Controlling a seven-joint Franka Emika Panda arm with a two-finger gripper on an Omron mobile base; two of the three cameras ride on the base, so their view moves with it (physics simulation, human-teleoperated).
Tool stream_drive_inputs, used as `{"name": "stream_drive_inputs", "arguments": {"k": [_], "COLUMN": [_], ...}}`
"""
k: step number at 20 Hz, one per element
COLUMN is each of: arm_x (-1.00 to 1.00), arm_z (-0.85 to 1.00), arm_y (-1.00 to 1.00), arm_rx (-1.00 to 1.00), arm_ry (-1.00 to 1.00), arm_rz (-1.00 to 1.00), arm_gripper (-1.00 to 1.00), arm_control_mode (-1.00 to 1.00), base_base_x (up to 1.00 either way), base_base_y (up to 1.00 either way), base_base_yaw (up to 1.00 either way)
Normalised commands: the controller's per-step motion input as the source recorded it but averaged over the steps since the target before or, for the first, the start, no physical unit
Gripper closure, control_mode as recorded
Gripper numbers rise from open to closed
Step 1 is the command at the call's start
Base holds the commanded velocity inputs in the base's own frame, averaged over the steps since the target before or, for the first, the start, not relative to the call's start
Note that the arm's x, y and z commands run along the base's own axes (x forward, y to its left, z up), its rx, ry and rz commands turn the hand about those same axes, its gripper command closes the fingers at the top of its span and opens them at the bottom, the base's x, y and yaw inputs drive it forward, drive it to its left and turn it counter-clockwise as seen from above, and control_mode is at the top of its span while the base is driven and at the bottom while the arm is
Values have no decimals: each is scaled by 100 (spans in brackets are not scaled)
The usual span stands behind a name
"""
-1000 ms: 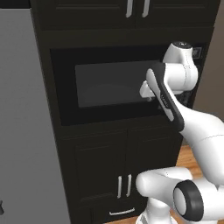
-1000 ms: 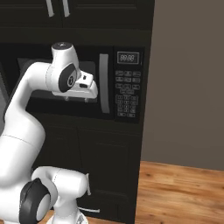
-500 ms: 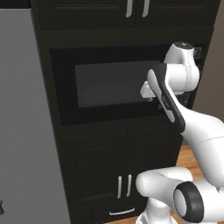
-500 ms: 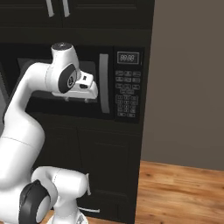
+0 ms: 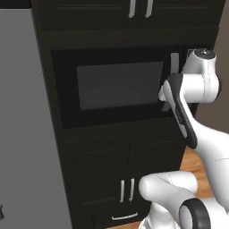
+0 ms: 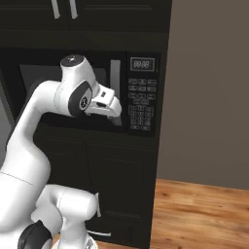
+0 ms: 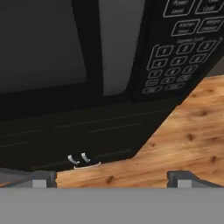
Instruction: Place the sponge inside the microwave to prepare for sanitizing.
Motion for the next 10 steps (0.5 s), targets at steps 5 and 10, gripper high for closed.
{"name": "stream_drive_inputs", "arguments": {"k": [5, 10], "arm_x": [41, 37], "arm_z": [-19, 4], "arm_y": [-21, -4], "arm_rx": [0, 0], "arm_ry": [-14, 7], "arm_rz": [-11, 4], "arm_gripper": [-100, -100], "arm_control_mode": [-100, -100], "base_base_x": [0, 0], "base_base_y": [0, 0], "base_base_yaw": [0, 0]}}
